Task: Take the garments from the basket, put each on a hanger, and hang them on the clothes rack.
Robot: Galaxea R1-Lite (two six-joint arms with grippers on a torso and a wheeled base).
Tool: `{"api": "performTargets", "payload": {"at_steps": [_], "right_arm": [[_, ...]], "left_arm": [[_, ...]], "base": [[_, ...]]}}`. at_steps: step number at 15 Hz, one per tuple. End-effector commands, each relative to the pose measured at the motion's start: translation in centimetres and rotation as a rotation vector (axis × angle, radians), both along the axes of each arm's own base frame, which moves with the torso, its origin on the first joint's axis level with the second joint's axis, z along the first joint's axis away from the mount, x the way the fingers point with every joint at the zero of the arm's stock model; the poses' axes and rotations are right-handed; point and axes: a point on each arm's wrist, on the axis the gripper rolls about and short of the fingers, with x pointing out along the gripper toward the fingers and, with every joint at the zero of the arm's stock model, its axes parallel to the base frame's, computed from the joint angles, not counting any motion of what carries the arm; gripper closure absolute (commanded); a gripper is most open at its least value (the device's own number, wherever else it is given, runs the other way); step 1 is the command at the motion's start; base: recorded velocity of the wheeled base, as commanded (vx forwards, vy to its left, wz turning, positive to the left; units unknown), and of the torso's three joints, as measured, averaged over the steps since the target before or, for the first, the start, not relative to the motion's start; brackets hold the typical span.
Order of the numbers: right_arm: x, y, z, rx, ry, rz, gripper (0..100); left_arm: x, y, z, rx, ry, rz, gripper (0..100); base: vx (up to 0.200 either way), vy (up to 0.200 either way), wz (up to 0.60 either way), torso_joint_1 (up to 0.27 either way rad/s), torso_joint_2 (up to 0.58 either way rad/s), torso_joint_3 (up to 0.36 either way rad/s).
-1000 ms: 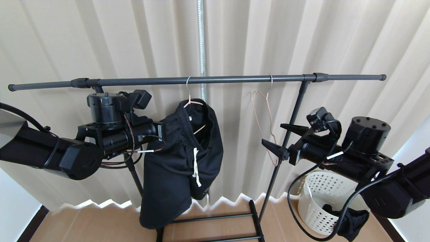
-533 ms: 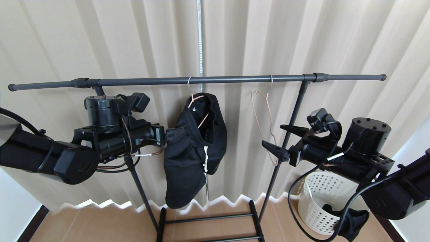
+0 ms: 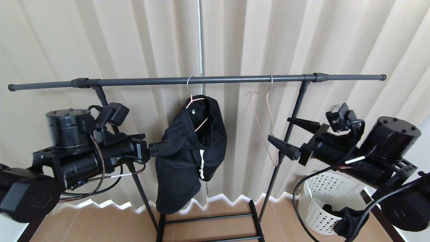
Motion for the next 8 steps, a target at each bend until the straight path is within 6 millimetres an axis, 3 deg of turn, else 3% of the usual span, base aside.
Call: {"api": "performTargets", "payload": {"at_steps": [1, 7, 8], "right_arm": [[-2.9, -0.8, 2.1, 0.018, -0.057, -0.001, 0], [-10.4, -3.1, 3.1, 0.029, -0.098, -0.018, 0], [-12.8, -3.9, 2.4, 0.021, -0.087, -0.038, 0]], "left_arm": [[-3.5, 1.4, 0.9, -0.023, -0.094, 0.024, 0], [-9.4, 2.6, 1.6, -0.038, -0.153, 0.024, 0], [-11.4, 3.0, 1.2, -0.039, -0.157, 0.027, 0]], "base": [[0.000, 0.000, 0.00, 0.000, 0.00, 0.000], [0.000, 0.000, 0.00, 0.000, 0.00, 0.000], [0.000, 0.000, 0.00, 0.000, 0.00, 0.000]]}}
